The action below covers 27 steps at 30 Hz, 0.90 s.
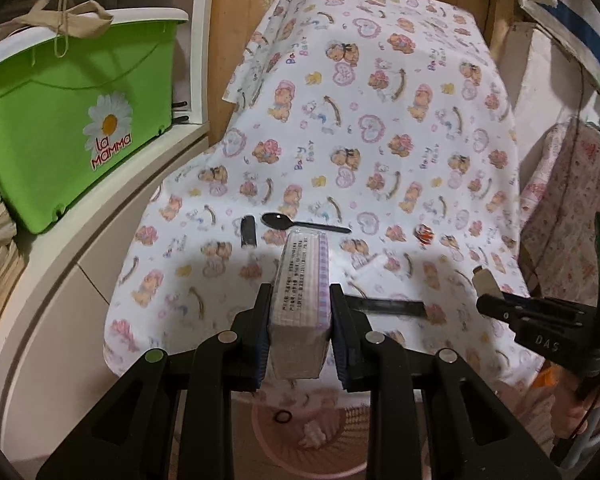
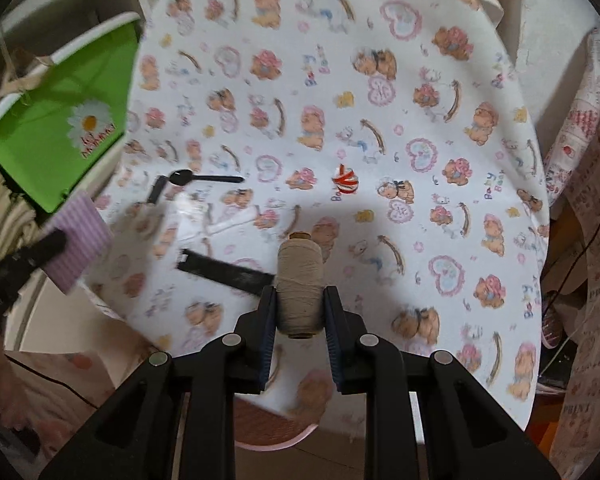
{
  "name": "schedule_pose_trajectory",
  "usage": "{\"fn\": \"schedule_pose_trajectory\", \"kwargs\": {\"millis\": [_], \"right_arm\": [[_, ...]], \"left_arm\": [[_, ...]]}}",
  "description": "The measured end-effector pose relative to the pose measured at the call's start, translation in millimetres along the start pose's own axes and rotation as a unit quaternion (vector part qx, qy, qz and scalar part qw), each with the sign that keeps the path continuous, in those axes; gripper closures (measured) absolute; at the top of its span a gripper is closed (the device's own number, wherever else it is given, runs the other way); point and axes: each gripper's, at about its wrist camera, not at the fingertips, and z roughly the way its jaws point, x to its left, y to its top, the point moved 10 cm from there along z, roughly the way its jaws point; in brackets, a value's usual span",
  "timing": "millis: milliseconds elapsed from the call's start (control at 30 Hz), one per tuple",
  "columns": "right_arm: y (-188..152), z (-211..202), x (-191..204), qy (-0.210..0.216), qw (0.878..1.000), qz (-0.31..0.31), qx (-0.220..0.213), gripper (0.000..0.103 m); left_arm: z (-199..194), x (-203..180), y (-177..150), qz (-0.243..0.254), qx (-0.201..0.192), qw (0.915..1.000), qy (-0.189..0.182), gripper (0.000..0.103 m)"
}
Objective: Collect trash
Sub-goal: 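Carry the box and spool down over the pink basket with both tools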
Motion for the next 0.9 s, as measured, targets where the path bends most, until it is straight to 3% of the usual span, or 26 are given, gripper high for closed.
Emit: {"fn": "schedule_pose_trajectory", "kwargs": {"millis": [167, 300, 500, 600, 700, 900], "right_arm": [[-17, -33, 12, 0.036, 0.999, 0.017, -0.02, 0.078], [-36, -52, 33, 0.027, 0.999, -0.021, -0.039, 0.078], [-60, -56, 45, 0.05, 0.998, -0.013, -0.023, 0.078], [-66, -46, 44, 0.041, 0.999, -0.018, -0.01, 0.078], [-75, -32, 43, 0.068, 0.997, 0.002, 0.022, 0.078], [-97, -2, 47, 0.107, 0.99, 0.02, 0.088, 0.078]], "left_arm": [[-13, -3, -21, 0.006, 0.008, 0.9999, 0.002, 0.078], [-5, -1, -46, -0.013, 0.053, 0.9984, -0.012, 0.078], [10, -2, -82, -0.028, 0.121, 0.9919, -0.027, 0.078], [20, -5, -102, -0.041, 0.166, 0.9842, -0.047, 0.078], [30, -10, -125, -0.042, 0.216, 0.9737, -0.059, 0.078], [44, -19, -153, -0.055, 0.273, 0.9567, -0.085, 0.078]]}}
